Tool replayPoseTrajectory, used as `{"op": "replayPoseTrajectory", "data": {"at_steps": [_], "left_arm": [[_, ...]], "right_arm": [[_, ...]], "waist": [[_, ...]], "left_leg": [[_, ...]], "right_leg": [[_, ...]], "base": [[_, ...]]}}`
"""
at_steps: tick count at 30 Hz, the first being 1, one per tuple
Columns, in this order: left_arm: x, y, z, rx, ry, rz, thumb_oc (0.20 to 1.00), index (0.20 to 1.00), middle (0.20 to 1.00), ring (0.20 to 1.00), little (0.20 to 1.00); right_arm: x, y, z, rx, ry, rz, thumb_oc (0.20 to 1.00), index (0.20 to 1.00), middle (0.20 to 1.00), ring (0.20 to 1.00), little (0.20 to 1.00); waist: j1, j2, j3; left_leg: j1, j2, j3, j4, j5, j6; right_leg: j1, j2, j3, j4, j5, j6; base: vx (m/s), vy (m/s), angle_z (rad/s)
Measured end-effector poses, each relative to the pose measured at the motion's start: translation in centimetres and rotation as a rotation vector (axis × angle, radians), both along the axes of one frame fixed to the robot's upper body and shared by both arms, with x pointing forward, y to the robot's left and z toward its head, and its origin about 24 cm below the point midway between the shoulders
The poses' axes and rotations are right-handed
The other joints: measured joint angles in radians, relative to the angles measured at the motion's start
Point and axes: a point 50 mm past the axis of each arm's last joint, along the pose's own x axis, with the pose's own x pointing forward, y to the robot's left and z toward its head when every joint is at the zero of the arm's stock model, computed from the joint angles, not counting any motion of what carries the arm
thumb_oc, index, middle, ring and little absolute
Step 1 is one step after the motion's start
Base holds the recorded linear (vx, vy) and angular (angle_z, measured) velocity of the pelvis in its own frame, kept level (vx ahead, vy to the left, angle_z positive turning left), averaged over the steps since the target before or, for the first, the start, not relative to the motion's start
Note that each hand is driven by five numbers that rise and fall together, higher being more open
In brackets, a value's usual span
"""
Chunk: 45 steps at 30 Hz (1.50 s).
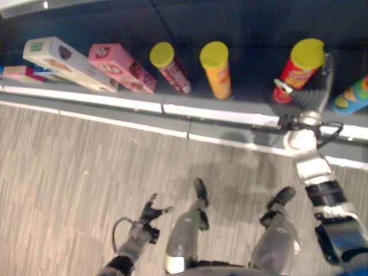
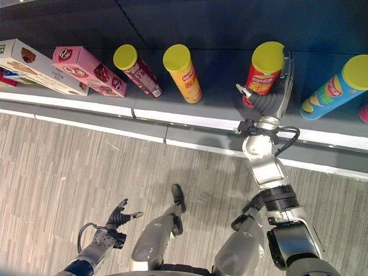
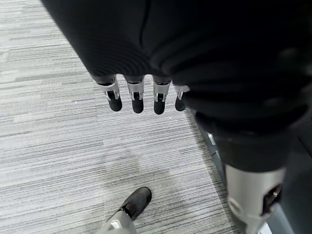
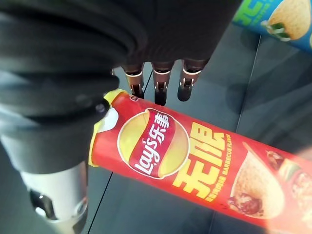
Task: Put the goods on the table back onto the shelves and tidy them up.
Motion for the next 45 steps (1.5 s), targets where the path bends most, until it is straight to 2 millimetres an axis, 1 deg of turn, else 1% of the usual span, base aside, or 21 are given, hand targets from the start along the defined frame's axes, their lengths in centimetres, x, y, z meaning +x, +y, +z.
{"op": "replayPoseTrajectory", "data": {"at_steps": [3,9,10,17,21,24,29,33,39,45], "left_arm": [[0.2,0.1,0.0,0.005,0.004,0.001,1.0,1.0,1.0,1.0,1.0],[0.4,0.1,0.1,0.005,-0.001,0.0,1.0,1.0,1.0,1.0,1.0],[0.5,0.1,0.1,0.004,0.002,0.003,1.0,1.0,1.0,1.0,1.0],[0.6,0.2,0.1,0.0,0.003,0.001,1.0,1.0,1.0,1.0,1.0],[0.6,0.3,0.1,-0.02,0.006,0.024,1.0,1.0,1.0,1.0,1.0],[0.5,0.3,0.0,-0.021,0.012,0.029,1.0,1.0,1.0,1.0,1.0],[0.5,0.3,0.0,-0.018,0.015,0.035,1.0,1.0,1.0,1.0,1.0],[0.6,0.4,0.1,-0.012,0.01,0.041,1.0,1.0,1.0,1.0,1.0],[1.1,0.4,0.2,-0.007,0.005,0.041,1.0,1.0,1.0,1.0,1.0],[1.5,0.4,0.4,-0.007,-0.005,0.039,1.0,1.0,1.0,1.0,1.0]], "right_arm": [[0.2,-0.1,-0.4,0.024,0.021,0.018,1.0,1.0,1.0,1.0,1.0],[0.4,0.0,-0.1,0.041,0.018,0.051,1.0,1.0,1.0,1.0,1.0],[0.4,0.1,0.2,0.05,0.01,0.071,1.0,1.0,1.0,1.0,1.0],[0.7,0.5,0.4,0.033,0.03,0.113,1.0,1.0,1.0,1.0,1.0],[0.7,0.6,0.3,0.036,0.035,0.121,1.0,1.0,1.0,1.0,1.0],[0.5,0.9,0.2,0.0,0.037,0.12,1.0,1.0,1.0,1.0,1.0],[-0.2,1.2,-0.1,-0.089,0.022,0.07,1.0,1.0,1.0,1.0,1.0],[-0.4,1.3,-0.1,-0.095,0.016,0.07,1.0,1.0,1.0,1.0,1.0],[-0.6,1.4,-0.1,-0.099,0.017,0.086,1.0,1.0,1.0,1.0,1.0],[-0.6,1.4,0.0,-0.112,0.023,0.097,1.0,1.0,1.0,1.0,1.0]], "waist": [[0.0,-0.015,-0.006],[0.0,-0.016,-0.007],[-0.001,-0.018,-0.007],[-0.004,-0.02,-0.006],[-0.005,-0.028,-0.006],[-0.011,-0.03,-0.006],[-0.023,-0.033,-0.004],[-0.025,-0.034,-0.003],[-0.024,-0.045,0.004],[-0.025,-0.046,0.005]], "left_leg": [[-0.001,0.0,0.0,0.0,0.0,0.0],[-0.009,0.001,0.0,0.0,0.001,-0.001],[-0.015,0.001,0.001,-0.001,0.003,-0.001],[-0.014,0.002,0.002,-0.001,0.003,0.0],[-0.014,0.002,0.002,-0.001,0.003,-0.001],[-0.014,0.003,0.003,-0.003,0.004,-0.001],[-0.014,0.002,0.011,-0.017,0.007,-0.002],[-0.014,0.005,0.016,-0.02,0.007,-0.002],[-0.013,0.006,0.02,-0.021,0.007,-0.003],[-0.012,0.006,0.022,-0.023,0.008,-0.003]], "right_leg": [[-0.001,0.0,0.0,0.0,0.0,0.0],[-0.008,0.0,0.0,0.0,0.0,0.0],[-0.017,0.0,0.001,0.001,0.0,0.0],[-0.017,0.001,0.001,0.001,0.0,0.0],[-0.017,0.001,0.002,0.001,0.0,0.0],[-0.02,0.002,0.003,0.001,0.0,0.0],[-0.032,0.003,0.009,0.001,0.0,0.0],[-0.036,0.007,0.011,0.001,0.0,0.0],[-0.038,0.008,0.013,0.0,0.0,0.0],[-0.039,0.011,0.014,0.0,0.0,0.0]], "base": [[0.0,0.0,0.0],[0.0,0.0,0.0],[0.0,0.0,0.0],[0.0,0.0,0.0],[0.0,0.0,0.0],[0.0,0.0,0.0],[0.0,0.0,-0.03],[0.0,-0.003,-0.03],[0.0,0.0,0.0],[0.0,0.0,0.0]]}}
